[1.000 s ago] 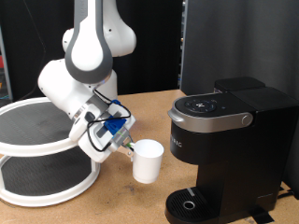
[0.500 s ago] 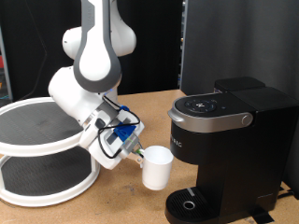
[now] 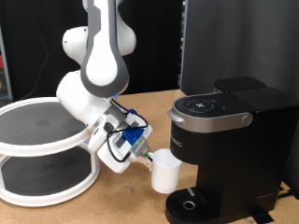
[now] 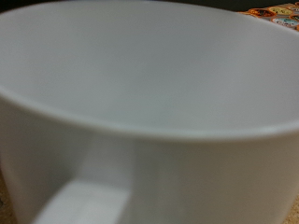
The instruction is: Make a cup of coffee with the keurig machine
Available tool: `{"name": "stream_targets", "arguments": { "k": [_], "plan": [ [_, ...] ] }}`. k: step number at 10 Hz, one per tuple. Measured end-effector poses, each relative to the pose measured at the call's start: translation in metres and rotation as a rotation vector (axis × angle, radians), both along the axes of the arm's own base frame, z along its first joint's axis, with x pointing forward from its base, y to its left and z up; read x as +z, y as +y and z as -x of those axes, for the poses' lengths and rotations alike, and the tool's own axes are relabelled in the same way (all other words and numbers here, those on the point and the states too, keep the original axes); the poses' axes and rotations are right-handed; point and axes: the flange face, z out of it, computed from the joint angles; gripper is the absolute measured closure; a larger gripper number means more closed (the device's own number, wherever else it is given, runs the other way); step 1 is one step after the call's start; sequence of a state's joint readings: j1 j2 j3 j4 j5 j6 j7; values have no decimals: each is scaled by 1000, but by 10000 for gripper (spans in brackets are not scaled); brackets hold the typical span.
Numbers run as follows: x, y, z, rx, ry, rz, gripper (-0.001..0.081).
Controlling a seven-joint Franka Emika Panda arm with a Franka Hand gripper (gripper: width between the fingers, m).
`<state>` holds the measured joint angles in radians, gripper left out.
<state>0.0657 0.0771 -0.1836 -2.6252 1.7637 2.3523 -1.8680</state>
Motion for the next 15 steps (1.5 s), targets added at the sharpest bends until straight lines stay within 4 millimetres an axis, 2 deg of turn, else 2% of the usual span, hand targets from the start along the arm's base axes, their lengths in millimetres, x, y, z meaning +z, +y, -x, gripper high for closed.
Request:
{"name": "stream_targets", "arguments": {
  "k": [10,15],
  "plan": [
    [-6,33,-27,1,-80,-5,737],
    [-26,44,-30,18,-75,16,737]
  ]
}}
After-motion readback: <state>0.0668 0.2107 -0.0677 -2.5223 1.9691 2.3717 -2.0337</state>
